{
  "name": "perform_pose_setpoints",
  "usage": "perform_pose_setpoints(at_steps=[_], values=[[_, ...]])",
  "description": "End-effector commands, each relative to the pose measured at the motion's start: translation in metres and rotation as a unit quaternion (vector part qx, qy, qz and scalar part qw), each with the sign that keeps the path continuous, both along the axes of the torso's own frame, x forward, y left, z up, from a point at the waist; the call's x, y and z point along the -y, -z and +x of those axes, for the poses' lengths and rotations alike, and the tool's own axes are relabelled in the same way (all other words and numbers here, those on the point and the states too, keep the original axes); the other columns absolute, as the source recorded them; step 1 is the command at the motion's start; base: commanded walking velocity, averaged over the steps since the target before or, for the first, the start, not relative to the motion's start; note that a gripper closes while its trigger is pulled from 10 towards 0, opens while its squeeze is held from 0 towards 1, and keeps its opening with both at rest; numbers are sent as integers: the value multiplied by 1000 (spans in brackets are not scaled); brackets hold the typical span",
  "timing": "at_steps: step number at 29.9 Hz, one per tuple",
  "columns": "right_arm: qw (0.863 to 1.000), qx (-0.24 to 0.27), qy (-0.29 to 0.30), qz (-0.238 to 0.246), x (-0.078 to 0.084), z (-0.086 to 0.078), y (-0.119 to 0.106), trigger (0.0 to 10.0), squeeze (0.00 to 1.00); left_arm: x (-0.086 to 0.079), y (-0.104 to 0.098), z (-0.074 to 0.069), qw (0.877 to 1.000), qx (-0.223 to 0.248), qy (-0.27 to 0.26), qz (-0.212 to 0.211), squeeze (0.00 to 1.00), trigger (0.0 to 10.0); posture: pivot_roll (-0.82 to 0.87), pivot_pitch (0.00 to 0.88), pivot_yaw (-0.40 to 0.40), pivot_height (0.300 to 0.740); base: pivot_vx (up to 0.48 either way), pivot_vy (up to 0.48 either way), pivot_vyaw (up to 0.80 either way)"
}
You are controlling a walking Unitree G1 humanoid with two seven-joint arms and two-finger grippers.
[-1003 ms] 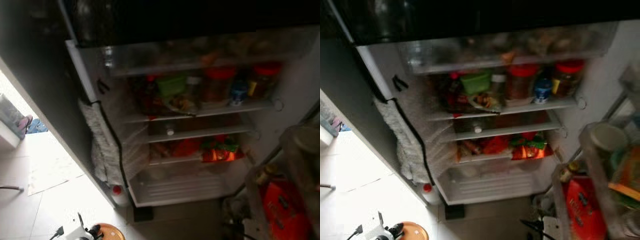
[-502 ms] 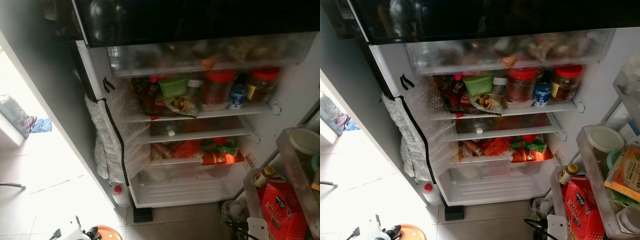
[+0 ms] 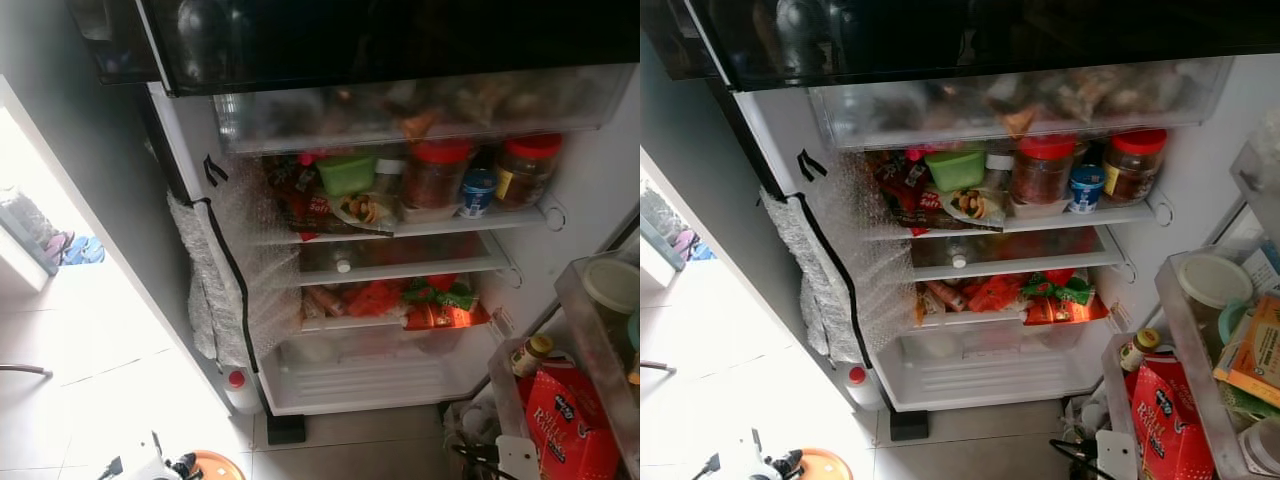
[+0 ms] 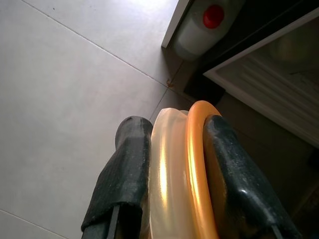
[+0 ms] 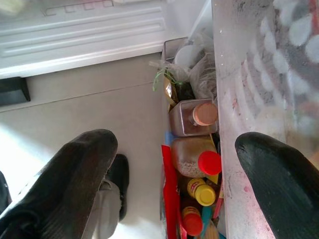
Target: Restocking fridge
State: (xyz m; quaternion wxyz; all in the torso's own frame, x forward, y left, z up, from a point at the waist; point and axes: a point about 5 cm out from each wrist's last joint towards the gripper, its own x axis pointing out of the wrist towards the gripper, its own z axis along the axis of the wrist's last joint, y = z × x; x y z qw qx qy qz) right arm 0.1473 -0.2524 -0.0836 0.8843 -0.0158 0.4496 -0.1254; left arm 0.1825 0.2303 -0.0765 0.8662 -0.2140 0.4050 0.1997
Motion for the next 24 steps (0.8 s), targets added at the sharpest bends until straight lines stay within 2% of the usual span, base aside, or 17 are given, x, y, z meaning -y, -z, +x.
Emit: perform_pose_setpoints(at_steps=[1, 11, 24], values=[[999, 4, 21, -37, 21, -3, -6, 10000, 0, 5, 5, -7, 1000, -18, 0, -15, 0, 10000, -39, 57, 29, 740, 0, 0, 0], [997, 5, 28, -66, 34, -4, -11, 10000, 0, 2, 5, -8, 1000, -17, -2, -13, 0, 10000, -36, 63, 29, 740, 0, 0, 0], [997, 8, 27, -75, 35, -1, -13, 10000, 0, 4, 5, -7, 1000, -16, 0, -15, 0, 10000, -39, 64, 30, 740, 0, 0, 0]])
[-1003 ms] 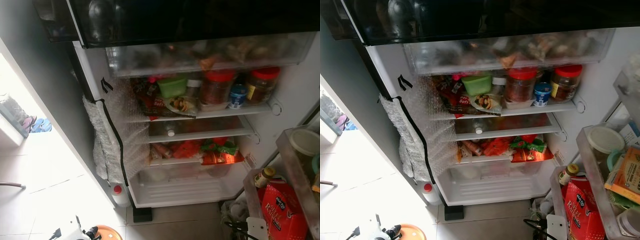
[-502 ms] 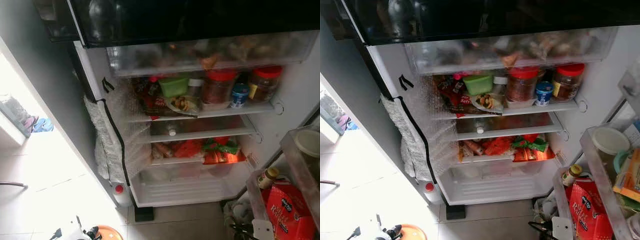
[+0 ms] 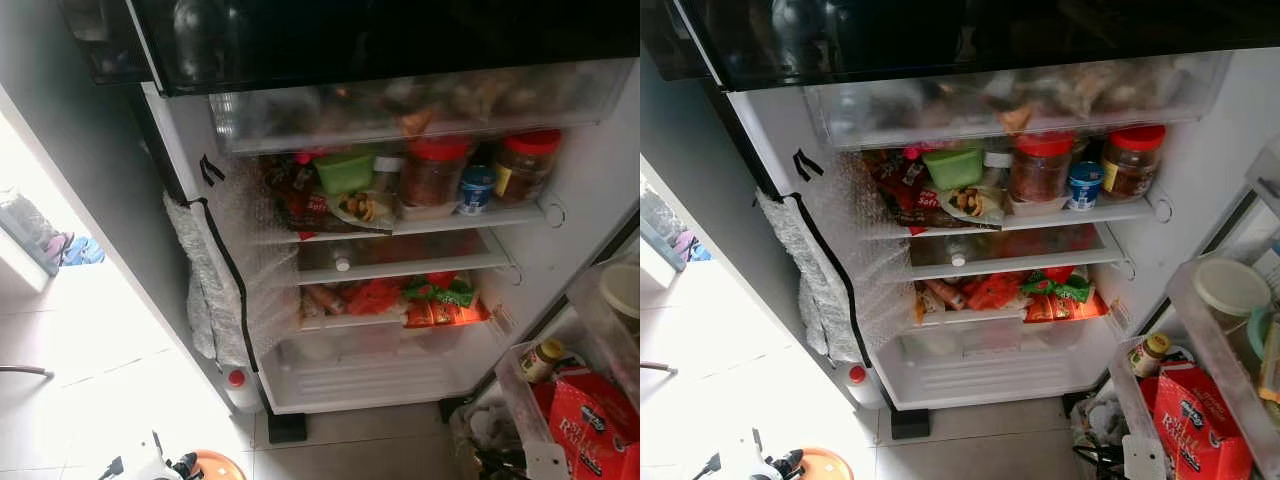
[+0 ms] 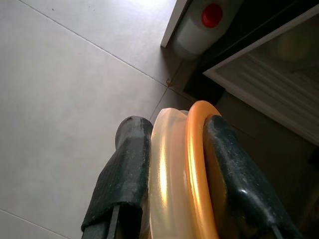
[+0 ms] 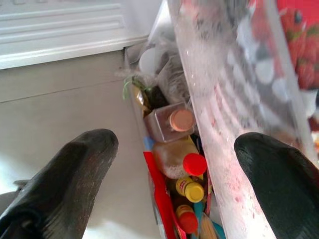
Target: Restocking fridge
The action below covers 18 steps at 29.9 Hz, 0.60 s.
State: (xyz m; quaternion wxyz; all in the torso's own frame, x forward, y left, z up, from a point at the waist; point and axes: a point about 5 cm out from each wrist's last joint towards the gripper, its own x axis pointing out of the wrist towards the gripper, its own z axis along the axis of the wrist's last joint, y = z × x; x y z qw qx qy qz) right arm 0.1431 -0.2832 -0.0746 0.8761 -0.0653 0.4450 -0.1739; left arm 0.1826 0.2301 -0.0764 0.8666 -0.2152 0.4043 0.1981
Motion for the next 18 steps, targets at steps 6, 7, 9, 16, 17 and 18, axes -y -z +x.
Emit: perform_pose_setpoints(at_steps=[6, 7, 9, 16, 17, 18], values=[[1000, 13, 2, -7, 3, 4, -4, 10000, 0, 5, 5, -7, 1000, -13, -4, -14, 0, 10000, -38, 63, 26, 740, 0, 0, 0], [1000, 12, 0, -3, 1, 5, -3, 10000, 0, 5, 5, -7, 1000, -12, -6, -15, 0, 10000, -37, 63, 25, 740, 0, 0, 0], [1000, 11, -3, 6, -3, 5, -1, 10000, 0, 5, 4, -6, 1000, -10, -7, -15, 0, 10000, -36, 63, 25, 740, 0, 0, 0], [1000, 6, -14, 26, -15, 6, 3, 10000, 0, 5, 4, -5, 1000, -5, -7, -18, 0, 10000, -35, 56, 26, 740, 0, 0, 0], [1000, 5, -14, 27, -16, 5, 4, 10000, 0, 5, 4, -5, 1000, -5, -7, -18, 0, 10000, -37, 52, 26, 740, 0, 0, 0], [999, 5, -15, 27, -17, 5, 4, 10000, 0, 5, 3, -4, 1000, -4, -7, -18, 0, 10000, -36, 49, 26, 740, 0, 0, 0]])
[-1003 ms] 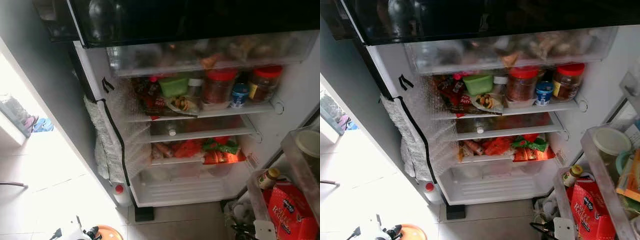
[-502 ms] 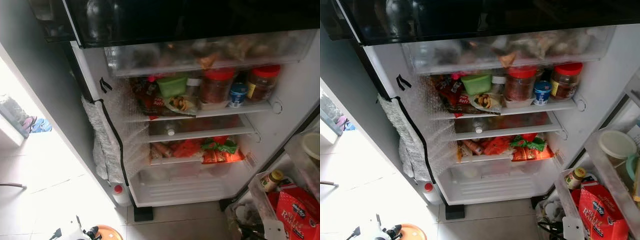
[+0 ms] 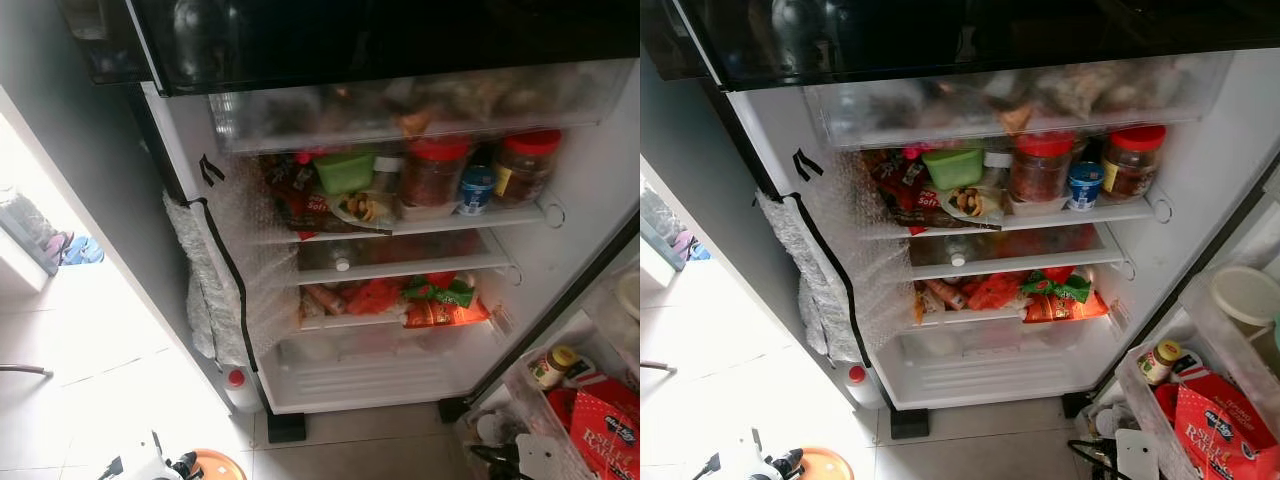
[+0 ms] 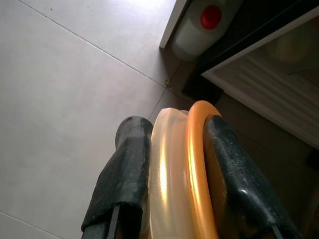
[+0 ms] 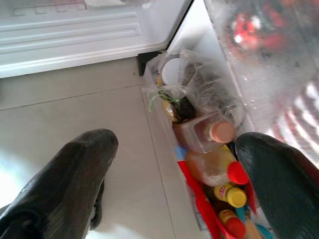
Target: Restocking fridge
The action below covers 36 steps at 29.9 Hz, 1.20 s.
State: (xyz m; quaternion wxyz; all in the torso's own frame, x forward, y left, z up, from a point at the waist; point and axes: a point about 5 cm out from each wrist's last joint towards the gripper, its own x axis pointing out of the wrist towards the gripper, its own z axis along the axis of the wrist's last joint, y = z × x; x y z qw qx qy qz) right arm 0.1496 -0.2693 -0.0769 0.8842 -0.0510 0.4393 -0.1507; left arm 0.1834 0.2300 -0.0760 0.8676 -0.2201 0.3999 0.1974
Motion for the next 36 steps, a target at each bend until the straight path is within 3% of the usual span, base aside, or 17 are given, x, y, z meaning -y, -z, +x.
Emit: perform_pose_setpoints(at_steps=[1, 10, 18, 28, 31, 36], values=[[1000, -4, 0, 5, -4, -1, 2, 10000, 0, 5, 4, -4, 1000, -9, -4, -15, 0, 10000, -35, 47, 27, 740, 0, 0, 0], [999, 5, 20, -33, 11, -1, -4, 10000, 0, 4, 2, -3, 1000, -4, -4, -15, 0, 10000, -38, 41, 28, 740, 0, 0, 0], [997, 31, 26, -59, 20, 9, -13, 10000, 0, 7, 3, -2, 1000, 1, -3, -22, 0, 10000, -36, 47, 28, 740, 0, 0, 0], [990, 36, 28, -130, 38, 15, -25, 10000, 0, 6, 2, 0, 1000, 5, -4, -24, 0, 10000, -41, 57, 26, 740, 0, 0, 0], [990, 43, 37, -128, 37, 17, -26, 10000, 0, 6, 2, 0, 1000, 5, -5, -24, 0, 10000, -41, 57, 26, 740, 0, 0, 0], [994, 77, 57, -53, 9, 21, -16, 10000, 0, 5, 2, -1, 1000, 4, -4, -23, 0, 10000, -46, 58, 27, 740, 0, 0, 0]])
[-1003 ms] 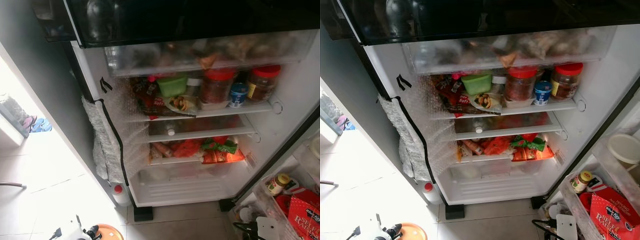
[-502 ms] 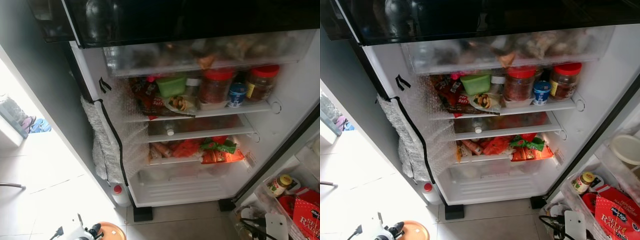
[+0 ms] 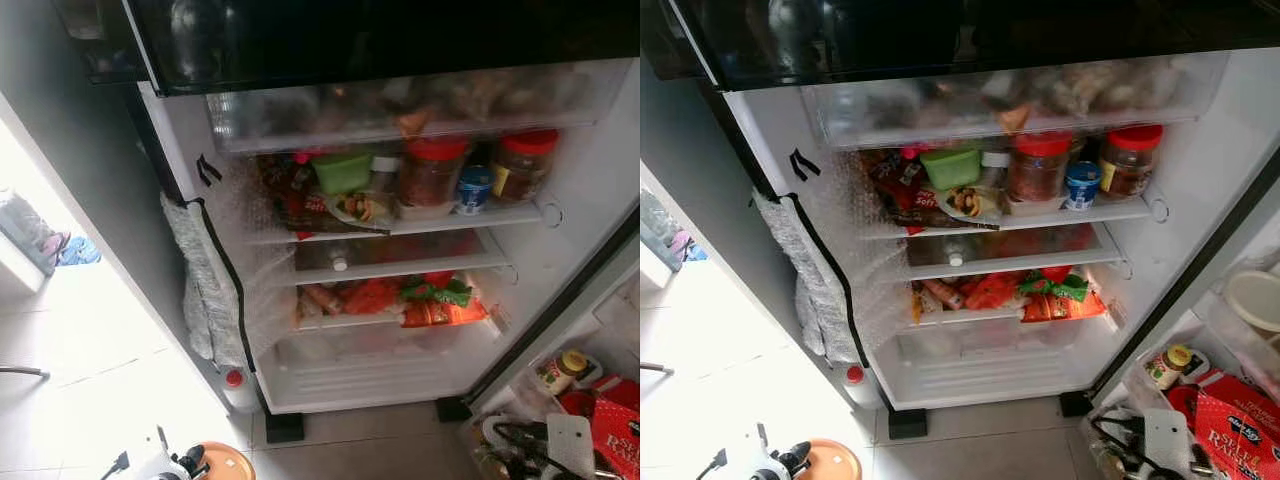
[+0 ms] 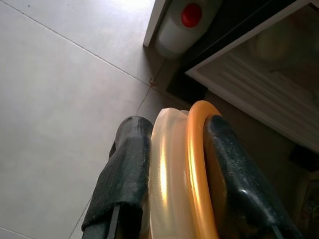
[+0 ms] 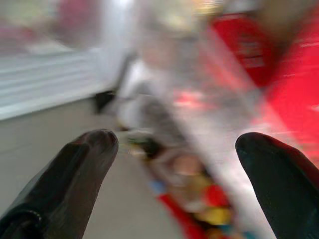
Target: Restocking fridge
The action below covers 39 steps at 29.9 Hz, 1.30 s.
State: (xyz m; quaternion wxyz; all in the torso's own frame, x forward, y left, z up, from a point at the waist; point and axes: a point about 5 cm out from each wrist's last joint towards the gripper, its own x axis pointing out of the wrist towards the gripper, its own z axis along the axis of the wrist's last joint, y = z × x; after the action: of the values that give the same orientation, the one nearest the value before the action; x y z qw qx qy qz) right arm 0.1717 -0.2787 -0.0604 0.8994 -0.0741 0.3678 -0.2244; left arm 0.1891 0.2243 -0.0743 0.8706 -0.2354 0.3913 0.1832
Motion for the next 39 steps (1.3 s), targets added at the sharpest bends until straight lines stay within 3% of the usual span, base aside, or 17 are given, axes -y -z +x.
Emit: perform_pose_setpoints(at_steps=[1, 5, 9, 11, 20, 28, 31, 39], values=[[1000, 9, 5, 17, -6, -2, 3, 10000, 0, -1, 3, -7, 1000, -11, -8, -7, 0, 10000, -48, 57, 28, 740, 0, 0, 0], [998, -6, -2, 60, -30, -12, 15, 10000, 0, -1, 3, -6, 1000, -11, -7, -6, 0, 10000, -48, 58, 30, 740, 0, 0, 0], [997, -29, -19, 73, -39, -16, 21, 10000, 0, 0, 3, -5, 1000, -9, -6, -4, 0, 10000, -45, 57, 30, 740, 0, 0, 0], [992, -59, -58, 91, -46, -18, 25, 10000, 0, -1, 2, -4, 1000, -8, 2, 1, 0, 10000, -44, 57, 29, 740, 0, 0, 0], [980, -94, -110, 137, -56, -19, 29, 10000, 0, -1, 2, -5, 1000, -8, -3, 2, 0, 10000, -42, 35, 30, 740, 0, 0, 0], [978, -99, -118, 141, -60, -20, 31, 10000, 0, -1, -5, 8, 1000, 27, -2, -3, 0, 10000, -39, 34, 31, 740, 0, 0, 0], [977, -112, -116, 142, -63, -27, 34, 10000, 0, 1, -7, 13, 1000, 31, 1, -3, 0, 10000, -38, 42, 31, 740, 0, 0, 0], [975, -130, -126, 132, -63, -34, 37, 10000, 0, 4, -4, 9, 1000, 22, 5, -7, 0, 10000, -40, 52, 30, 740, 0, -274, 0]])
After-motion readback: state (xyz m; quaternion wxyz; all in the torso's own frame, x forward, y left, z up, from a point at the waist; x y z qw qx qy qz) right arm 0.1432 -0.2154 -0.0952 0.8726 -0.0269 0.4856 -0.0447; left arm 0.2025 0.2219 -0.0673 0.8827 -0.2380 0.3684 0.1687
